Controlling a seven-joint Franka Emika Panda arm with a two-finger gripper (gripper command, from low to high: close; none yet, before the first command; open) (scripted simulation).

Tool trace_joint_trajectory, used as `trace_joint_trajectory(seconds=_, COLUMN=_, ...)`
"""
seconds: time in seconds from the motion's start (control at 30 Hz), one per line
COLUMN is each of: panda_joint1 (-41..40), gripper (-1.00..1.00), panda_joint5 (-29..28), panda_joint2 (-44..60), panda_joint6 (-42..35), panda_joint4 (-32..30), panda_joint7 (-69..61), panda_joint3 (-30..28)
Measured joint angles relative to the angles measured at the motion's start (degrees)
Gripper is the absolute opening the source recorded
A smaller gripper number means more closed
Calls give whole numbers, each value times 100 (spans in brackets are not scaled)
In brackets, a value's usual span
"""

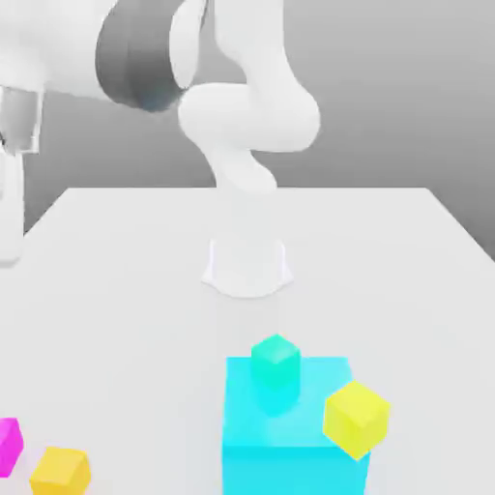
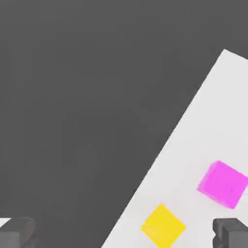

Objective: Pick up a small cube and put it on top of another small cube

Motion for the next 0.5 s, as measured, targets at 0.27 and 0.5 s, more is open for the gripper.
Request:
trace_joint_trajectory(seconds=0.27, panda_joint1=-482, gripper=0, panda_joint5=723, panda_joint2=1651, panda_joint6=447, panda_joint4=98, panda_joint7=793, panda_joint3=-242)
trace_joint_trajectory(seconds=0.5, panda_joint1=-678, gripper=-100, panda_joint5=1034, panda_joint2=2687, panda_joint6=1120, panda_joint4=285, panda_joint7=772, panda_joint3=-130)
